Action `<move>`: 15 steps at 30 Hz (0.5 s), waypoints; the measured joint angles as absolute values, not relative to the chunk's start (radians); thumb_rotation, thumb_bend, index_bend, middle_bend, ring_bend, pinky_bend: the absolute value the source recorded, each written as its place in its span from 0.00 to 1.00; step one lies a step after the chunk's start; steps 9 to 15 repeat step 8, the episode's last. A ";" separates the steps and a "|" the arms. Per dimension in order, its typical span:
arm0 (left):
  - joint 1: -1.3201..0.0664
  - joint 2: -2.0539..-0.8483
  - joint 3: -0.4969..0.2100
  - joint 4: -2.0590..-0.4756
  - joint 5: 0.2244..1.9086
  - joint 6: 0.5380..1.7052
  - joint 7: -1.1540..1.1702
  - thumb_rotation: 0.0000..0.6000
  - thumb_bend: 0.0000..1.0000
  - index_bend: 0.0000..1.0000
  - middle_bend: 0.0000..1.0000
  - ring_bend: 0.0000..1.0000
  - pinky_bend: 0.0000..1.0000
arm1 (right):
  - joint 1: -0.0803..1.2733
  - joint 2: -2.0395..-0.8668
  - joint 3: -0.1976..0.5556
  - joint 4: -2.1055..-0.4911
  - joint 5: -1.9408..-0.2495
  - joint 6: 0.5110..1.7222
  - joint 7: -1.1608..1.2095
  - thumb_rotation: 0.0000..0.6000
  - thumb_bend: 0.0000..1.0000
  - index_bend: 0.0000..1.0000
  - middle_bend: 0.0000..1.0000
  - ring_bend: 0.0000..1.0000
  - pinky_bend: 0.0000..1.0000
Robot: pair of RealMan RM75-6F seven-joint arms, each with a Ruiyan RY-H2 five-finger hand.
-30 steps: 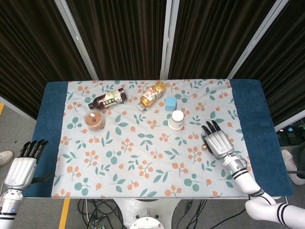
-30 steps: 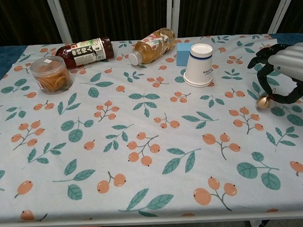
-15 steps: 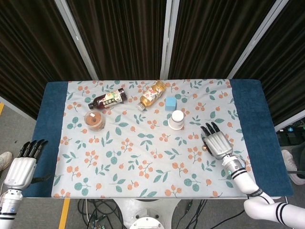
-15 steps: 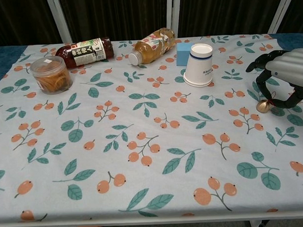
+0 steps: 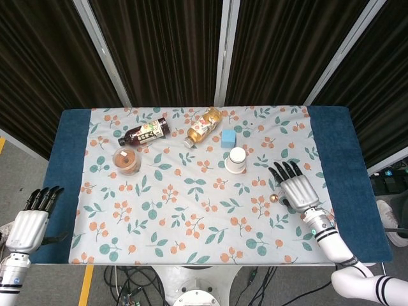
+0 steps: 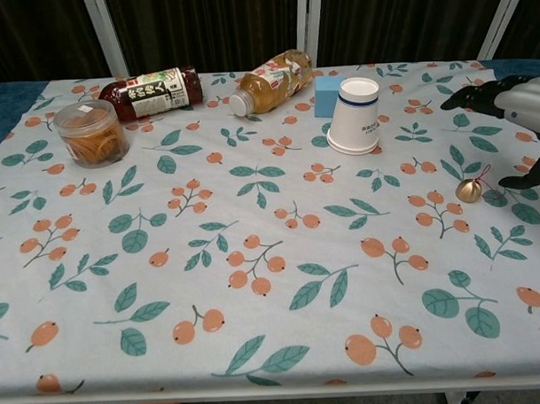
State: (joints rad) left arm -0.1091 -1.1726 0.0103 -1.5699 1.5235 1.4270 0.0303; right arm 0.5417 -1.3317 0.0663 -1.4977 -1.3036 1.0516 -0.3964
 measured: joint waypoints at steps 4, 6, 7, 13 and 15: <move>-0.103 -1.168 0.007 -1.578 1.522 1.441 0.032 1.00 0.00 0.04 0.05 0.00 0.05 | 0.474 -1.283 0.057 -1.528 -1.357 1.187 -0.332 1.00 0.12 0.00 0.00 0.00 0.00; -0.099 -1.166 0.005 -1.579 1.521 1.450 0.033 1.00 0.00 0.04 0.05 0.00 0.05 | 0.421 -1.251 0.046 -1.542 -1.386 1.276 -0.291 1.00 0.12 0.00 0.00 0.00 0.00; -0.097 -1.166 0.004 -1.578 1.521 1.454 0.033 1.00 0.00 0.04 0.05 0.00 0.05 | 0.395 -1.238 0.040 -1.546 -1.398 1.315 -0.272 1.00 0.12 0.00 0.00 0.00 0.00; -0.095 -1.165 0.003 -1.577 1.520 1.457 0.034 1.00 0.00 0.04 0.05 0.00 0.05 | 0.369 -1.226 0.034 -1.548 -1.410 1.354 -0.253 1.00 0.12 0.00 0.00 0.00 0.00; -0.095 -1.165 0.003 -1.577 1.520 1.457 0.034 1.00 0.00 0.04 0.05 0.00 0.05 | 0.369 -1.226 0.034 -1.548 -1.410 1.354 -0.253 1.00 0.12 0.00 0.00 0.00 0.00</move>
